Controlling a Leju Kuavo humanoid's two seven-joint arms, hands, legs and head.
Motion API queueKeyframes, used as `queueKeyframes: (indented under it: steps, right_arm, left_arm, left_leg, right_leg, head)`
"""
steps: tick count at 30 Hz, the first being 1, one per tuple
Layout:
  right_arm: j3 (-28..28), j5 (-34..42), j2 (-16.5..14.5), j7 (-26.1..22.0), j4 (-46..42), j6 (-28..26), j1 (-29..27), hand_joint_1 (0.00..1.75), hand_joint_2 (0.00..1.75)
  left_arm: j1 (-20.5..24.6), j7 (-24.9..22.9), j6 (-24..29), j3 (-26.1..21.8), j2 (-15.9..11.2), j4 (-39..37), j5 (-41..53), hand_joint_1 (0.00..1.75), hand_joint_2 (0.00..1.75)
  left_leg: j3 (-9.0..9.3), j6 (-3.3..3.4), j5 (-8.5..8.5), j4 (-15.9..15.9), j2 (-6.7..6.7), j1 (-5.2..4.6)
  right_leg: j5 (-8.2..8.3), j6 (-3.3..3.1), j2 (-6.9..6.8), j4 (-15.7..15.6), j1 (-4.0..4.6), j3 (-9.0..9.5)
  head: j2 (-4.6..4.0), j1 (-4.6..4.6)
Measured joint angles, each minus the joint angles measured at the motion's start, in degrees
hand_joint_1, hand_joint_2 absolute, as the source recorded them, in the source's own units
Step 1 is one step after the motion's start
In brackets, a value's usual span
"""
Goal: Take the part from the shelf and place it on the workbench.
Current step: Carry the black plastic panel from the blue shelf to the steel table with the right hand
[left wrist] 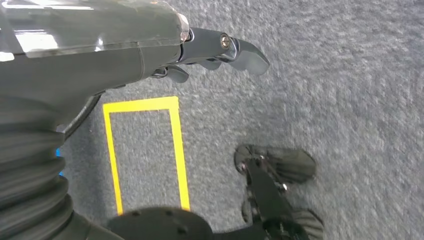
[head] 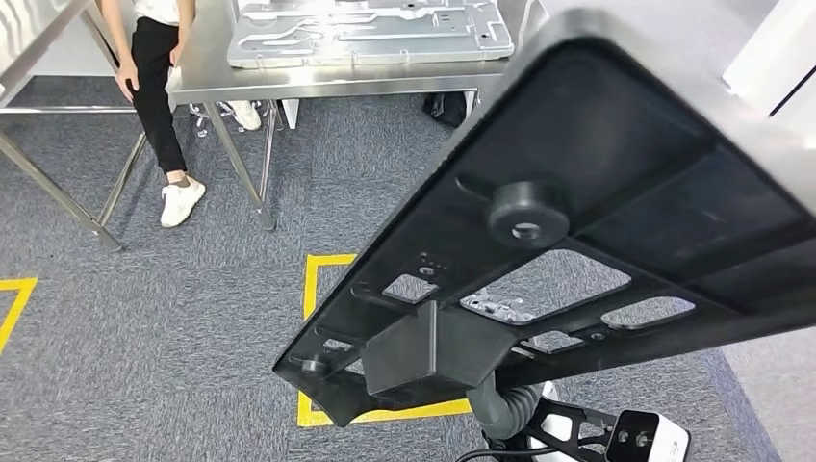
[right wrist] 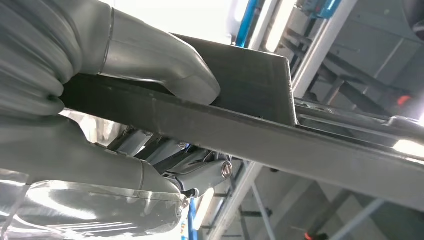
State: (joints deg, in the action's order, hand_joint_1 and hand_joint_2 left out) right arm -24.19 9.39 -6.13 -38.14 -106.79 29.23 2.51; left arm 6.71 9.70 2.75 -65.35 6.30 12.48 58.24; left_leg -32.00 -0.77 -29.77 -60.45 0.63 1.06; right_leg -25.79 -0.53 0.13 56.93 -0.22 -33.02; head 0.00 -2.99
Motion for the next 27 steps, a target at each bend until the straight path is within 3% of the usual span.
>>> queueKeyframes:
  steps: [3, 5, 6, 8, 10, 13, 15, 17, 19, 20, 21, 23, 24, 25, 27]
  right_arm:
    - [0.07, -0.04, -0.07, 0.0, -0.14, 0.04, -0.12, 1.75, 1.75]
    - [0.08, -0.07, -0.07, 0.0, -0.12, 0.03, -0.21, 1.75, 1.75]
    - [0.08, -0.08, -0.07, 0.0, -0.12, 0.03, -0.22, 1.75, 1.75]
    - [0.09, -0.08, -0.08, 0.0, -0.12, 0.03, -0.2, 1.75, 1.75]
    - [0.1, -0.07, -0.09, 0.0, -0.14, 0.03, -0.08, 1.75, 1.75]
    - [0.11, 0.03, -0.09, 0.0, -0.2, -0.05, 0.12, 1.75, 1.75]
    - [0.12, 0.15, -0.09, 0.0, -0.29, -0.13, 0.19, 1.75, 1.75]
    - [0.14, 0.22, -0.08, 0.0, -0.34, -0.14, 0.11, 1.75, 1.75]
    - [0.15, 0.24, -0.06, 0.0, -0.32, -0.13, -0.27, 1.75, 1.75]
    - [0.16, 0.24, -0.04, 0.0, -0.3, -0.11, -0.45, 1.75, 1.75]
    - [0.17, 0.21, -0.03, 0.0, -0.28, -0.08, -0.56, 1.75, 1.75]
    - [0.19, 0.13, -0.02, 0.0, -0.25, -0.03, -0.59, 1.75, 1.75]
    - [0.2, 0.07, -0.02, 0.0, -0.2, 0.0, -0.58, 1.75, 1.75]
    - [0.21, 0.02, -0.02, 0.0, -0.16, 0.02, -0.57, 1.75, 1.75]
    - [0.23, -0.07, -0.02, 0.0, -0.08, 0.07, -0.67, 1.75, 1.75]
  left_arm:
    - [-0.26, 0.09, -0.01, 0.0, 0.01, 0.0, 0.0, 0.0, 1.75]
    - [-0.53, 0.1, -0.02, 0.0, 0.01, 0.0, 0.01, 0.0, 1.75]
    - [-0.59, 0.11, -0.01, 0.0, -0.02, 0.0, 0.01, 0.0, 1.75]
    - [-0.6, 0.14, -0.02, 0.0, -0.11, 0.0, 0.02, 0.0, 1.75]
    - [-0.53, 0.15, -0.04, 0.0, -0.17, 0.0, 0.05, 0.0, 1.75]
    - [-0.49, 0.1, -0.07, 0.0, -0.13, 0.0, 0.08, 0.0, 1.75]
    - [-0.45, 0.08, -0.01, 0.0, -0.08, 0.0, 0.07, 0.0, 1.75]
    - [-0.35, 0.07, 0.12, 0.0, -0.07, 0.0, 0.01, 0.0, 1.75]
    - [-0.39, 0.07, 0.25, 0.0, -0.07, 0.0, -0.06, 0.0, 1.75]
    - [-0.47, 0.07, 0.28, 0.0, -0.07, 0.0, -0.09, 0.0, 1.75]
    - [-0.57, 0.09, 0.31, 0.0, -0.05, 0.0, -0.1, 0.0, 1.75]
    - [-0.68, 0.17, 0.31, 0.0, 0.05, -0.01, -0.13, 0.0, 1.75]
    - [-0.7, 0.22, 0.31, 0.0, 0.11, -0.01, -0.14, 0.0, 1.75]
    - [-0.69, 0.26, 0.31, 0.0, 0.18, -0.02, -0.17, 0.0, 1.75]
    - [-0.73, 0.27, 0.32, -0.01, 0.21, -0.02, -0.35, 0.0, 1.75]
  left_leg:
    - [-5.25, -0.3, -4.24, -10.08, -0.15, 0.07]
    - [-7.84, -0.42, -4.34, -13.59, -0.15, 0.08]
    - [-7.73, -0.42, -2.79, -12.41, -0.15, 0.08]
    - [-4.85, -0.17, 1.65, -5.37, -0.19, 0.08]
    - [-2.32, 0.4, 3.54, 0.21, -0.3, -0.08]
    - [-1.73, 1.48, 2.97, 1.37, -0.47, -0.19]
    - [-1.15, 2.09, 2.68, 1.56, -0.5, -0.04]
    - [-0.6, 2.5, 2.3, 1.66, -0.48, 0.03]
    - [-0.18, 2.57, 1.79, 1.66, -0.46, -0.01]
    - [0.15, 2.52, 1.49, 1.66, -0.47, -0.02]
    - [0.63, 2.45, 1.13, 1.66, -0.48, -0.02]
    - [1.69, 2.21, 0.34, 1.73, -0.49, 0.0]
    - [2.22, 2.02, -0.01, 1.8, -0.49, -0.01]
    - [2.51, 1.78, -0.28, 1.92, -0.45, -0.01]
    - [3.04, 1.05, -0.37, 2.0, -0.32, -0.09]
  right_leg:
    - [-0.39, -0.68, 0.02, -0.37, 0.07, 0.88]
    - [-0.94, -0.75, 0.26, -0.18, 0.17, 1.25]
    - [-1.28, -0.67, 0.42, -0.03, 0.18, 1.54]
    - [-2.14, -0.31, 0.62, 0.28, 0.18, 2.35]
    - [-2.9, 0.3, 0.75, 0.64, 0.35, 2.79]
    - [-3.23, 1.19, 0.79, 1.12, 0.47, 2.84]
    - [-4.0, 1.81, 0.63, 3.13, 0.32, 2.08]
    - [-6.38, 2.4, 0.43, 9.16, 0.03, -1.3]
    - [-8.62, 2.69, 0.31, 16.29, -0.14, -6.12]
    - [-8.49, 2.7, 0.26, 17.84, -0.16, -7.65]
    - [-7.02, 2.59, 0.22, 17.06, -0.14, -8.04]
    - [-1.74, 1.99, 0.12, 9.98, 0.04, -5.98]
    - [-0.21, 1.6, 0.01, 6.34, 0.29, -4.72]
    - [0.39, 1.22, -0.08, 3.74, 0.56, -3.83]
    - [0.02, 0.51, -0.16, 2.04, 0.94, -3.18]
  head:
    - [0.0, 0.0]
    - [0.0, 0.0]
    - [0.0, 0.0]
    - [0.0, 0.0]
    - [0.0, 0.01]
    - [0.0, 0.0]
    - [0.0, 0.0]
    - [0.0, 0.0]
    - [0.0, 0.0]
    - [0.0, 0.0]
    - [0.0, 0.0]
    - [0.0, 0.0]
    - [-0.01, 0.01]
    - [-0.01, 0.01]
    - [-0.01, 0.0]
